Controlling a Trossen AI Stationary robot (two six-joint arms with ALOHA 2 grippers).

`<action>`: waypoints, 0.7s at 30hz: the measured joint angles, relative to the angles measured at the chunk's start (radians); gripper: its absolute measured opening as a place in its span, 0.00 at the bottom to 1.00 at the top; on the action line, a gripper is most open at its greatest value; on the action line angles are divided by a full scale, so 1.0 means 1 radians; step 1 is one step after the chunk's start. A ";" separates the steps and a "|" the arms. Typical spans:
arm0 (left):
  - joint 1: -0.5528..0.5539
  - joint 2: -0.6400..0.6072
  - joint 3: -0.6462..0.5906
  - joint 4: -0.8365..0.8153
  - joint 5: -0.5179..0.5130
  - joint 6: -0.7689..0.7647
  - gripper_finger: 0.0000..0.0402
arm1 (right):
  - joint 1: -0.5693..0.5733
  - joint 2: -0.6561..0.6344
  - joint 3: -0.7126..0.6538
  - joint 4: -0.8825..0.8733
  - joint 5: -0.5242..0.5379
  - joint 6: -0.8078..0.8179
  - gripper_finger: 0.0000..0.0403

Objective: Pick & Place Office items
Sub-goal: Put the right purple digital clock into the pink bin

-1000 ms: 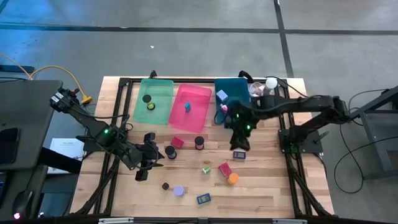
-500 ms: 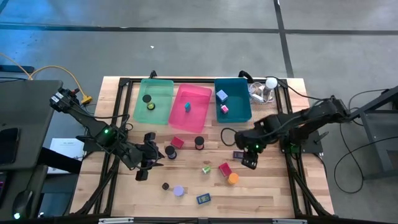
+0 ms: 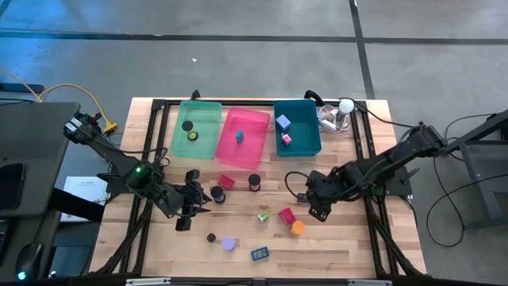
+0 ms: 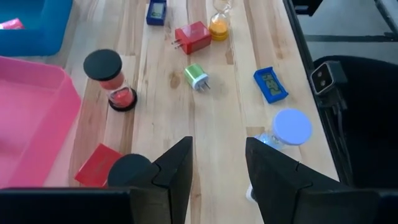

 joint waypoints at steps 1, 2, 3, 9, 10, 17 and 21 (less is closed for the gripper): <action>0.000 0.000 -0.004 -0.002 0.000 0.000 0.36 | 0.000 0.000 -0.020 0.000 0.000 0.018 0.54; 0.000 0.000 -0.007 -0.001 0.000 0.000 0.36 | 0.000 0.000 -0.041 0.000 -0.002 0.026 0.56; 0.000 0.000 -0.009 0.000 0.000 0.000 0.36 | 0.000 0.000 -0.063 0.000 -0.007 0.027 0.59; 0.000 0.000 -0.011 0.000 0.000 0.008 0.36 | -0.011 0.000 -0.188 0.060 -0.038 -0.036 0.70; 0.000 0.000 -0.011 0.000 0.000 0.016 0.36 | -0.014 0.000 -0.204 0.074 -0.048 -0.042 0.71; 0.000 0.000 -0.011 0.015 0.000 0.054 0.36 | -0.028 0.000 -0.287 0.186 -0.042 -0.141 0.69; 0.000 0.000 -0.011 0.028 0.001 0.054 0.36 | -0.036 0.000 -0.307 0.232 -0.013 -0.175 0.68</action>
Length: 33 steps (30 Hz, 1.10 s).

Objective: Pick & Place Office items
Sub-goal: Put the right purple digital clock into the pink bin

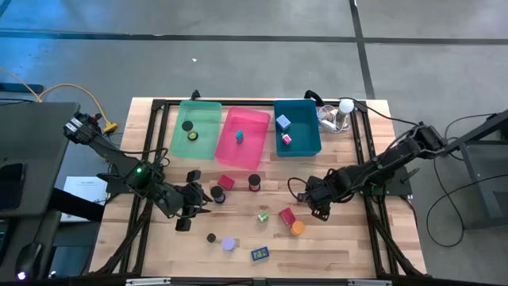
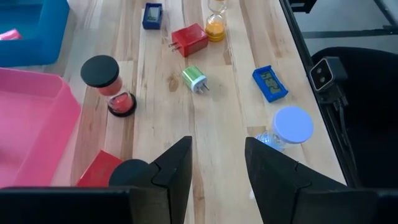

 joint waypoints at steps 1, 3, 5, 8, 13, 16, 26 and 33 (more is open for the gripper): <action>0.000 0.000 0.000 0.005 0.000 0.000 0.36 | -0.003 0.000 -0.003 0.010 0.010 -0.015 0.68; 0.000 0.000 0.000 0.010 0.000 0.000 0.36 | -0.010 0.000 -0.009 0.047 0.021 -0.046 0.68; 0.000 0.000 0.000 0.010 0.000 0.000 0.36 | -0.020 0.000 -0.019 0.089 0.022 -0.073 0.68; 0.000 0.000 0.000 0.010 0.000 -0.003 0.36 | -0.040 0.000 -0.040 0.135 0.026 -0.109 0.68; 0.000 0.000 0.000 0.009 0.002 -0.002 0.36 | -0.079 0.000 -0.079 0.171 0.028 -0.152 0.68; 0.000 0.000 0.000 0.009 0.002 -0.002 0.36 | -0.090 0.000 -0.102 0.207 0.027 -0.198 0.68; 0.000 0.000 0.000 0.009 0.001 -0.002 0.36 | -0.089 0.000 -0.162 0.301 0.041 -0.335 0.68; 0.000 0.000 0.000 0.014 0.001 -0.002 0.36 | -0.085 0.000 -0.164 0.328 0.032 -0.355 0.68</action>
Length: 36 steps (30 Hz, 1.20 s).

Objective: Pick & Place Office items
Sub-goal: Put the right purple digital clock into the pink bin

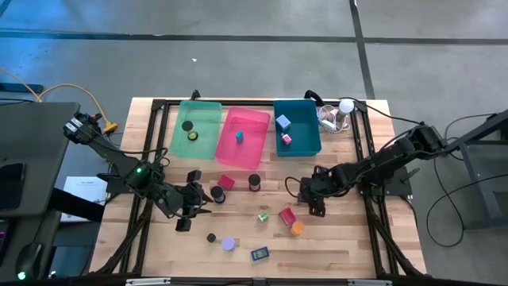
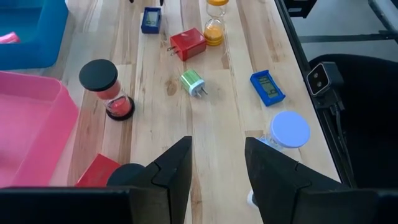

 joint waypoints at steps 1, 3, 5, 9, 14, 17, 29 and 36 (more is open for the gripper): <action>0.000 0.000 0.000 0.000 0.000 -0.002 0.36 | 0.004 0.000 0.000 0.011 -0.005 -0.004 0.68; 0.000 0.000 0.000 0.000 0.000 -0.009 0.36 | 0.013 0.000 0.000 0.021 -0.013 -0.011 0.68; 0.000 0.000 0.000 0.000 -0.001 -0.020 0.36 | 0.023 0.000 0.000 0.018 -0.013 -0.017 0.68; 0.000 0.000 0.000 0.000 -0.001 -0.024 0.36 | 0.038 0.000 0.000 0.012 0.010 -0.030 0.68; 0.000 0.000 0.000 0.000 -0.001 -0.027 0.36 | 0.038 0.000 0.000 0.012 0.013 -0.034 0.68; 0.000 0.000 0.000 0.001 -0.001 -0.027 0.36 | 0.038 0.000 -0.015 0.041 0.013 -0.051 0.68; 0.000 0.000 0.000 0.019 -0.001 -0.027 0.36 | 0.023 0.000 -0.134 0.203 0.008 -0.050 0.68; 0.000 0.000 0.000 0.019 -0.002 -0.026 0.36 | 0.023 -0.002 -0.213 0.314 0.000 -0.027 0.68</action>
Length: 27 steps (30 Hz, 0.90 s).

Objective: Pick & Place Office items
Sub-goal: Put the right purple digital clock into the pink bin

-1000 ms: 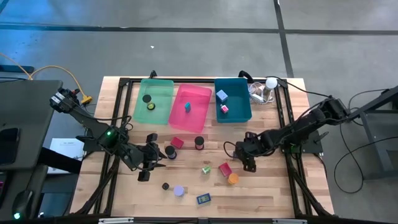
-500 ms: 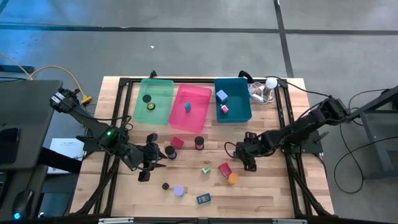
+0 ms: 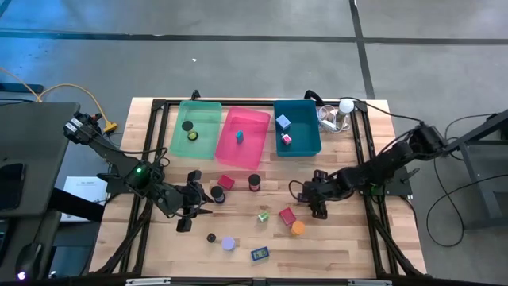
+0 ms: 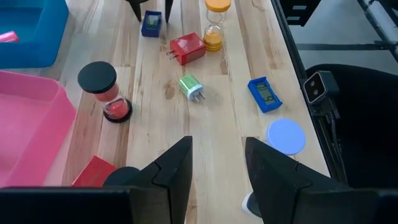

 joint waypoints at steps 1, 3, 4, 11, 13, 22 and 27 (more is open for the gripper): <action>0.000 0.000 0.000 0.000 0.000 0.000 0.36 | 0.000 -0.002 -0.011 0.015 0.004 0.006 0.68; 0.000 0.000 0.000 0.000 0.000 0.000 0.36 | 0.000 -0.003 -0.032 0.048 0.006 0.011 0.68; 0.000 0.000 0.000 0.000 0.000 0.000 0.36 | 0.000 -0.004 -0.041 0.062 0.006 0.014 0.68; 0.000 0.000 0.000 0.003 -0.001 0.001 0.36 | 0.000 -0.002 -0.049 0.071 0.026 0.021 0.58; 0.000 0.000 0.000 0.003 -0.002 0.001 0.36 | 0.000 -0.002 -0.049 0.068 0.031 0.021 0.52; 0.000 0.000 0.000 0.003 -0.002 0.020 0.36 | 0.000 0.000 -0.051 0.067 0.045 0.025 0.35; 0.000 0.000 0.000 0.003 -0.002 0.021 0.36 | 0.003 0.001 -0.051 0.084 0.076 0.071 0.35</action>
